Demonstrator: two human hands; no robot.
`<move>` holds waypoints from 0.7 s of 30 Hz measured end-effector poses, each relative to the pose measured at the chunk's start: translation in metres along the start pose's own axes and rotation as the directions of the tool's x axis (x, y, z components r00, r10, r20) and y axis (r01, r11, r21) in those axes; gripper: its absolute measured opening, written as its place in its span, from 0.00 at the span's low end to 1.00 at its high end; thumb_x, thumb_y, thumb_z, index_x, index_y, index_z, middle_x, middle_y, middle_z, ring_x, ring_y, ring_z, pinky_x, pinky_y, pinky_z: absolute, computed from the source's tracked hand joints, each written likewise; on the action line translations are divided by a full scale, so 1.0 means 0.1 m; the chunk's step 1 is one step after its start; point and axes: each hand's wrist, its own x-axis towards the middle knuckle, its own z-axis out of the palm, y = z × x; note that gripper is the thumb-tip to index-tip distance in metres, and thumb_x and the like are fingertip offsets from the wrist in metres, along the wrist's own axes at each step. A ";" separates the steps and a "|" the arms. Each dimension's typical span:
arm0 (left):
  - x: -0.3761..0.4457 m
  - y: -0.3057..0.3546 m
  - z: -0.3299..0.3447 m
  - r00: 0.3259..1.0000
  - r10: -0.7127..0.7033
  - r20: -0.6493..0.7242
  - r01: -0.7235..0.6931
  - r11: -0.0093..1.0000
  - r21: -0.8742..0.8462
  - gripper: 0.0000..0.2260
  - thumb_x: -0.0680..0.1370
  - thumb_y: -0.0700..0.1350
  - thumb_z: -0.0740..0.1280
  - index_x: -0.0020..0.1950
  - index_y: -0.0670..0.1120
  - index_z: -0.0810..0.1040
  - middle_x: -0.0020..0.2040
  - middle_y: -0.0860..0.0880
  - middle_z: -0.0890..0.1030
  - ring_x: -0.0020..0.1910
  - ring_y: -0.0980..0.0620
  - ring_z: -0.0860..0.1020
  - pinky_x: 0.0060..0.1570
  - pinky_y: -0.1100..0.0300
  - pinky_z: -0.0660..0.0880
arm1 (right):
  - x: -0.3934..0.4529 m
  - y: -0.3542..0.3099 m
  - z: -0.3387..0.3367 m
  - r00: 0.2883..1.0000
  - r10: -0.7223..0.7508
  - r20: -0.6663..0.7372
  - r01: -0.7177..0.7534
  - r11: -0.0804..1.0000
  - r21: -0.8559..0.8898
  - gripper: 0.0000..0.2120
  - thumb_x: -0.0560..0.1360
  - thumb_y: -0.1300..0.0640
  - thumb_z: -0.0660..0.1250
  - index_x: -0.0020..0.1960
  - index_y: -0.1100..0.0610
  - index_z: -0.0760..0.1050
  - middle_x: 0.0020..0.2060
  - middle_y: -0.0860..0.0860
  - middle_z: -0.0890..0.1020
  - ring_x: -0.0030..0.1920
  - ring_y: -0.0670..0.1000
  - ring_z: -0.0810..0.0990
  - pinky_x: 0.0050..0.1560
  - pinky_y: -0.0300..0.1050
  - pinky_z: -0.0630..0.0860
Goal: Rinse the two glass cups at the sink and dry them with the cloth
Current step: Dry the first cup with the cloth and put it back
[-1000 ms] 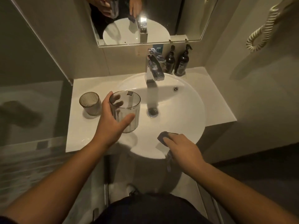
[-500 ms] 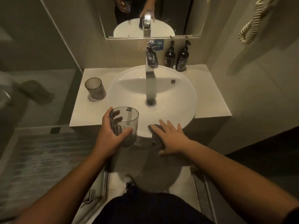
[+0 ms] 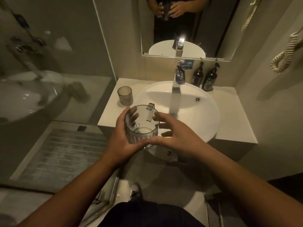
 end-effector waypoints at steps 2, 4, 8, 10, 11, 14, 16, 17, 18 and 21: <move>0.07 0.00 -0.08 1.000 -0.009 -0.004 0.009 1.000 0.029 0.45 0.63 0.69 0.76 0.72 0.69 0.55 0.76 0.61 0.64 0.76 0.59 0.66 0.72 0.63 0.66 | 0.10 -0.04 0.03 1.000 -0.015 -0.024 0.015 1.000 0.008 0.34 0.69 0.45 0.75 0.70 0.42 0.64 0.56 0.29 0.70 0.53 0.30 0.73 0.47 0.24 0.72; 0.19 0.01 -0.19 1.000 -0.016 -0.007 0.017 0.995 0.100 0.42 0.61 0.73 0.74 0.68 0.77 0.54 0.74 0.63 0.65 0.74 0.66 0.65 0.70 0.69 0.65 | 0.26 -0.07 0.06 0.998 -0.027 -0.049 0.027 1.000 0.003 0.34 0.69 0.44 0.75 0.70 0.42 0.64 0.56 0.31 0.71 0.55 0.34 0.74 0.50 0.26 0.72; 0.57 -0.03 -0.40 0.999 -0.012 -0.052 0.022 0.982 0.189 0.44 0.60 0.76 0.70 0.69 0.72 0.52 0.74 0.56 0.67 0.71 0.66 0.67 0.63 0.78 0.64 | 0.73 -0.18 0.05 0.994 -0.052 -0.098 0.053 0.999 0.009 0.35 0.69 0.47 0.76 0.72 0.46 0.65 0.57 0.33 0.72 0.56 0.31 0.73 0.51 0.25 0.71; 0.86 -0.09 -0.50 0.998 -0.017 -0.060 0.028 0.980 0.199 0.47 0.62 0.73 0.72 0.73 0.67 0.51 0.77 0.53 0.65 0.72 0.60 0.67 0.64 0.78 0.64 | 1.07 -0.24 0.00 0.992 -0.066 -0.110 0.067 0.998 0.007 0.36 0.69 0.49 0.76 0.72 0.47 0.65 0.59 0.37 0.74 0.57 0.36 0.75 0.52 0.27 0.72; 1.03 -0.13 -0.56 0.998 -0.024 -0.054 0.034 0.977 0.209 0.49 0.64 0.70 0.74 0.76 0.62 0.51 0.78 0.52 0.64 0.73 0.59 0.67 0.65 0.76 0.64 | 1.28 -0.25 -0.04 0.991 -0.069 -0.116 0.069 0.998 0.001 0.36 0.69 0.50 0.76 0.72 0.48 0.65 0.61 0.40 0.74 0.58 0.39 0.75 0.54 0.30 0.73; 1.66 -0.21 -0.79 0.999 -0.045 0.030 0.038 0.977 0.211 0.52 0.67 0.64 0.76 0.80 0.53 0.50 0.76 0.54 0.64 0.72 0.58 0.66 0.69 0.65 0.65 | 1.93 -0.24 -0.19 0.989 -0.057 -0.140 0.064 0.997 0.046 0.36 0.69 0.53 0.77 0.72 0.51 0.65 0.66 0.47 0.75 0.63 0.47 0.75 0.63 0.45 0.76; 2.15 -0.33 -0.96 0.997 -0.037 0.072 0.023 0.983 0.184 0.49 0.66 0.63 0.73 0.80 0.52 0.52 0.74 0.55 0.66 0.72 0.58 0.68 0.70 0.63 0.65 | 2.39 -0.21 -0.31 0.986 -0.059 -0.157 0.073 0.994 0.086 0.36 0.69 0.58 0.76 0.73 0.54 0.63 0.66 0.49 0.74 0.66 0.47 0.74 0.65 0.47 0.74; 2.40 -0.43 -1.03 0.997 -0.037 0.070 0.024 0.982 0.185 0.48 0.66 0.62 0.72 0.80 0.52 0.53 0.74 0.54 0.67 0.72 0.56 0.69 0.71 0.60 0.66 | 2.63 -0.18 -0.38 0.985 -0.053 -0.165 0.068 0.994 0.086 0.35 0.70 0.59 0.76 0.72 0.55 0.63 0.65 0.48 0.73 0.66 0.46 0.72 0.65 0.47 0.74; 2.65 -0.56 -1.09 0.997 -0.049 0.056 0.037 0.979 0.201 0.47 0.67 0.61 0.73 0.80 0.52 0.55 0.74 0.54 0.68 0.72 0.55 0.70 0.73 0.55 0.67 | 2.86 -0.15 -0.42 0.985 -0.039 -0.166 0.055 0.995 0.088 0.34 0.70 0.61 0.76 0.72 0.57 0.64 0.64 0.48 0.73 0.66 0.45 0.72 0.66 0.48 0.73; 3.23 -1.00 -1.15 0.992 -0.128 -0.013 0.127 0.965 0.228 0.45 0.66 0.59 0.77 0.78 0.52 0.59 0.68 0.56 0.72 0.69 0.53 0.74 0.70 0.49 0.71 | 3.53 0.03 -0.47 0.987 0.035 -0.154 -0.028 0.999 0.046 0.34 0.68 0.59 0.77 0.70 0.58 0.66 0.63 0.49 0.75 0.64 0.48 0.74 0.68 0.53 0.71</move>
